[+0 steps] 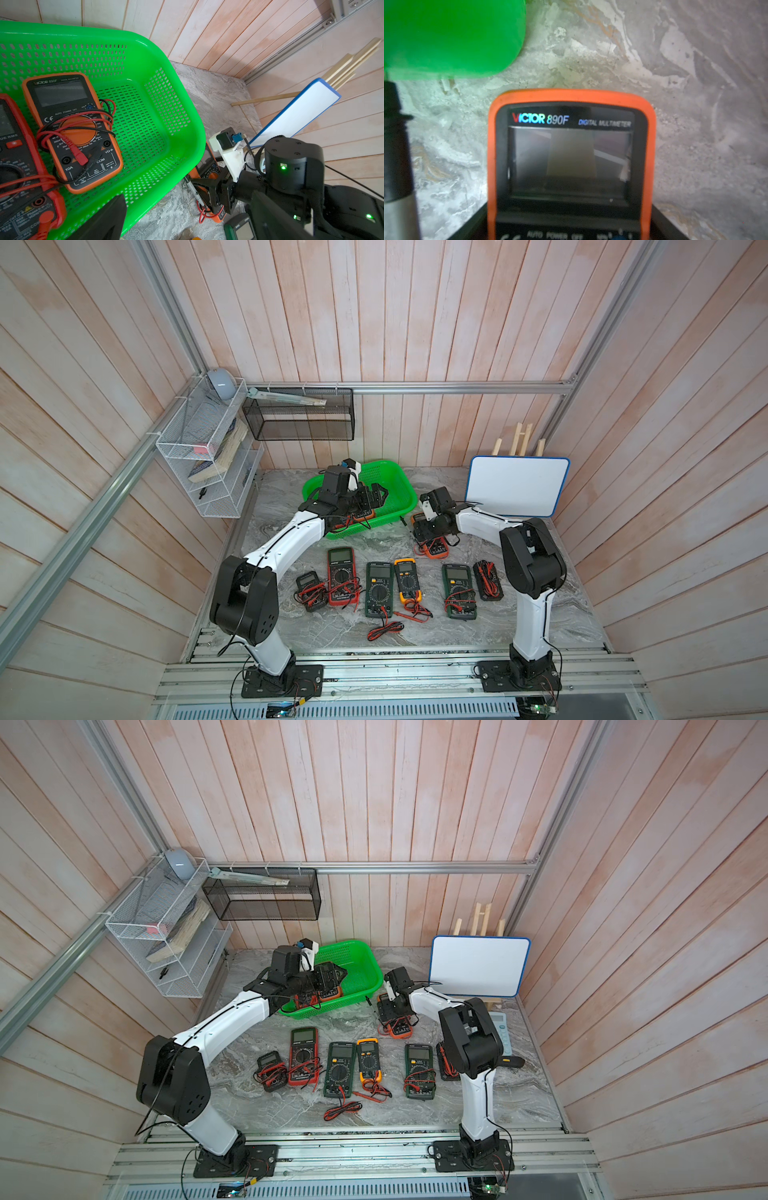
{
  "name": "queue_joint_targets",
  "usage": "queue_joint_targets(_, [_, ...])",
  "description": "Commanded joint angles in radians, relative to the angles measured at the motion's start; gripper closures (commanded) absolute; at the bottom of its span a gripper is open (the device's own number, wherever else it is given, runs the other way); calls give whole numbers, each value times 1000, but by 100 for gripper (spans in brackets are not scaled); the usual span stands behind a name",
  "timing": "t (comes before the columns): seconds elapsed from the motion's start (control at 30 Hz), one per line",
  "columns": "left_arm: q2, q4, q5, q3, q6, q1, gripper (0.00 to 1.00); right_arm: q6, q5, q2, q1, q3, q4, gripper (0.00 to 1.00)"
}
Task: Put the multimeter into the basket
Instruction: Pick up the multimeter from the center of the board.
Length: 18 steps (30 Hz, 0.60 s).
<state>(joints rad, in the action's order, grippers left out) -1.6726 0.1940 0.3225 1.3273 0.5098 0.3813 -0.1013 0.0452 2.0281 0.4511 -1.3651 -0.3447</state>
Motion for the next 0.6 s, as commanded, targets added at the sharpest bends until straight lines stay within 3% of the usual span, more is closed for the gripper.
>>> queue_joint_targets(0.0, [47,-21,16,-14,17,-7,0,-21,25,-69,7,38,-32,50])
queue_joint_targets(0.3, [146,-5,-25,-77,41,-19,0,-60,31,-250,6,69,-63,59])
queue_joint_targets(0.57, [274,-21,-117,-216,97,-62,0,-103,55,-374,6,29,-74,60])
